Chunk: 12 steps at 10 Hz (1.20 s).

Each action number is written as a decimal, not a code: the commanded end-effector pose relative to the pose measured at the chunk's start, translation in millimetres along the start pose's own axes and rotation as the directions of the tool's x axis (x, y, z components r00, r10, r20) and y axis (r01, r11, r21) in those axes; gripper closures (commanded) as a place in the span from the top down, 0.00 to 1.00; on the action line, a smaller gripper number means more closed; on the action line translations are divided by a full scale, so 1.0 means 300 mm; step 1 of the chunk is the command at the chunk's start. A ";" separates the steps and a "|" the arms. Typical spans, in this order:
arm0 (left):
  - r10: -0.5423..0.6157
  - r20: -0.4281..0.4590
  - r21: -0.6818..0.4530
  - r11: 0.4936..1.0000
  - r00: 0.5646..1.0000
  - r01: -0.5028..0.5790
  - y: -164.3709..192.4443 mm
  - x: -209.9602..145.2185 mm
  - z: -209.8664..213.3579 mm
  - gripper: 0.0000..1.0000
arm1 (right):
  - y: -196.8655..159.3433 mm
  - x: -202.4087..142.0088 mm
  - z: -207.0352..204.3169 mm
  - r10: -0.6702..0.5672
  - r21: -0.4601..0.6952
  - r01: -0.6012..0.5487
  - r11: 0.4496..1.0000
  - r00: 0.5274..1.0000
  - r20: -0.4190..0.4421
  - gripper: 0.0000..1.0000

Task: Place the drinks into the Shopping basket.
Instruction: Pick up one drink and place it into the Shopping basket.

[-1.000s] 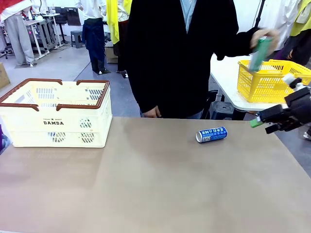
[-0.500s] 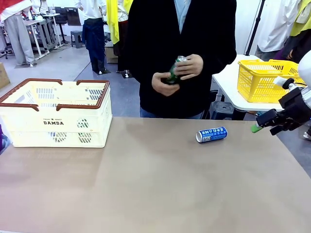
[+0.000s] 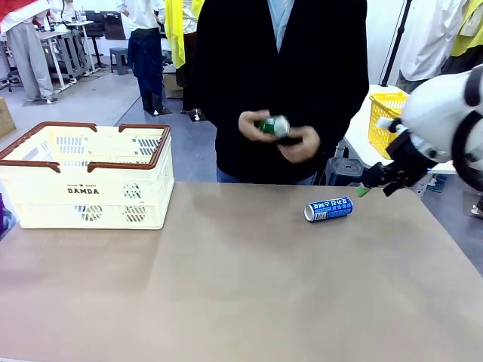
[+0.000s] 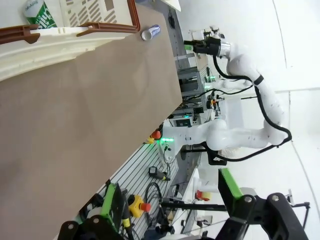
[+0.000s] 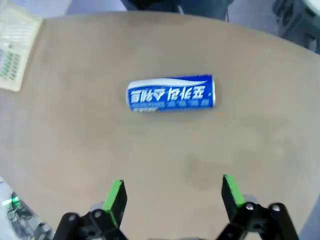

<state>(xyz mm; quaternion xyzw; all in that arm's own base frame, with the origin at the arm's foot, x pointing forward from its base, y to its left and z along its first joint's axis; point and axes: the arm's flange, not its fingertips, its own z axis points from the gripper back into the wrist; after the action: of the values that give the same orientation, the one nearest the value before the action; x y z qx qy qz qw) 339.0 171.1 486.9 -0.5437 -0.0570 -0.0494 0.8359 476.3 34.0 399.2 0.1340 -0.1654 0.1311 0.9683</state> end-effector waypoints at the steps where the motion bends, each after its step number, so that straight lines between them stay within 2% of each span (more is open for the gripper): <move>1: 0.001 -0.008 -0.001 1.000 1.000 -0.001 -0.007 -0.011 0.002 1.00 | 0.002 0.131 -0.095 -0.007 -0.063 0.000 0.998 0.995 -0.102 1.00; 2: 0.001 -0.008 -0.001 1.000 1.000 -0.001 -0.007 -0.011 0.002 1.00 | -0.012 0.180 -0.147 -0.022 -0.076 0.012 0.997 0.991 -0.135 1.00; 3: 0.001 -0.008 -0.001 1.000 1.000 -0.001 -0.007 -0.011 0.002 1.00 | -0.008 0.175 -0.149 0.031 -0.032 -0.036 0.999 0.988 -0.150 1.00; 4: 0.001 -0.008 -0.001 1.000 1.000 -0.001 -0.007 -0.011 0.002 1.00 | 0.009 0.102 -0.046 0.231 0.160 -0.200 0.967 0.952 -0.202 1.00; 6: 0.001 -0.008 -0.001 1.000 1.000 -0.001 -0.007 -0.011 0.002 1.00 | -0.148 -0.154 0.266 0.134 0.311 -0.077 0.947 0.977 -0.167 1.00; 7: 0.001 -0.008 -0.001 1.000 1.000 -0.001 -0.007 -0.011 0.002 1.00 | -0.249 -0.260 0.332 0.063 0.362 0.003 0.932 0.983 -0.170 1.00; 8: 0.001 -0.008 -0.001 1.000 1.000 -0.001 -0.007 -0.011 0.002 1.00 | -0.353 -0.349 0.373 -0.005 0.429 0.057 0.902 0.992 -0.123 1.00; 9: 0.001 -0.008 -0.001 1.000 1.000 -0.001 -0.007 -0.011 0.002 1.00 | -0.440 -0.423 0.395 -0.070 0.489 0.081 0.869 0.997 -0.040 1.00; 11: 0.001 -0.008 -0.001 1.000 1.000 -0.001 -0.007 -0.011 0.002 1.00 | -0.583 -0.545 0.399 -0.229 0.574 0.118 0.810 0.966 0.124 1.00; 12: 0.001 -0.008 -0.001 1.000 1.000 -0.001 -0.007 -0.011 0.002 1.00 | -0.611 -0.565 0.379 -0.288 0.582 0.149 0.800 0.945 0.153 1.00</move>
<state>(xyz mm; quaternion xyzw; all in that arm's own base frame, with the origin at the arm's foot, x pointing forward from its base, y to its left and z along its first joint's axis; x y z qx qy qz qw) 338.8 171.7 486.8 -0.5438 -0.0570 -0.0490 0.8359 322.5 -217.8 413.2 0.4333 -0.1768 0.0440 0.8827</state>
